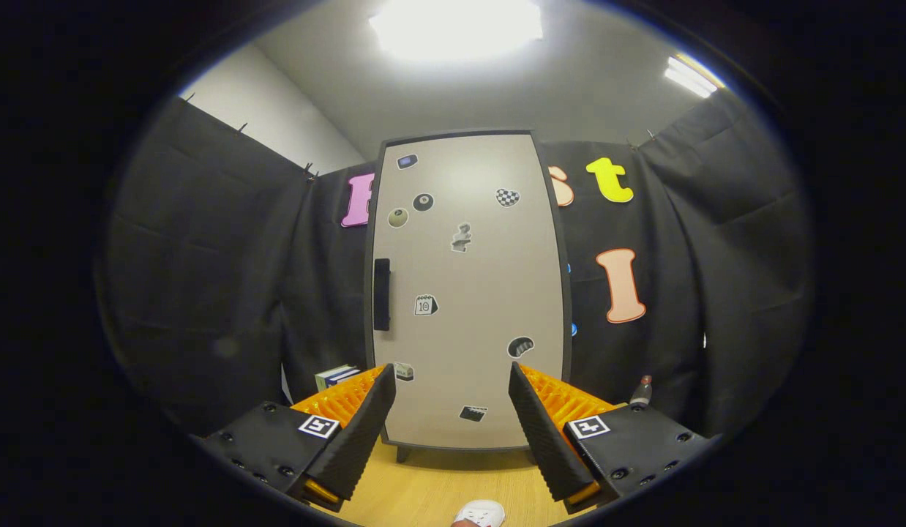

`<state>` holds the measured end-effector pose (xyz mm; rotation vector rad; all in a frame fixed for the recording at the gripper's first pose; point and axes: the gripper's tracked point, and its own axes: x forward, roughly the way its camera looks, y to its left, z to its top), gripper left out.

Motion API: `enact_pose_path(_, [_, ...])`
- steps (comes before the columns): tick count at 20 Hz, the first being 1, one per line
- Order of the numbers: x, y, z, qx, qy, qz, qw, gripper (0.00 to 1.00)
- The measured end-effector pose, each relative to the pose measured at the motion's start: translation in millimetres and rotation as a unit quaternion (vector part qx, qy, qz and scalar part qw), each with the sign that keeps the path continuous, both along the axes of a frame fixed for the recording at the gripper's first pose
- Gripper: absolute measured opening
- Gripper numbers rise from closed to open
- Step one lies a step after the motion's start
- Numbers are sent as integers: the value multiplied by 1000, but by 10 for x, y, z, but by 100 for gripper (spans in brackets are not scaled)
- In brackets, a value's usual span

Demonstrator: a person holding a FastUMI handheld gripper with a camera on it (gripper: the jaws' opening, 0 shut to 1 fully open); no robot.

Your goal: Open the shoe cabinet door, grab the shoes and put them into the shoe cabinet, then close the shoe cabinet door.

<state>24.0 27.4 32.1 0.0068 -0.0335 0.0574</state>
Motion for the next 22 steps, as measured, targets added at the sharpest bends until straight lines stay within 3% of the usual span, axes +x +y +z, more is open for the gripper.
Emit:
enact_pose_path(12, [1168, 667, 440, 5, -3, 35, 999, 98])
enact_pose_path(22, [2172, 1147, 258, -3, 44, 47, 998, 97])
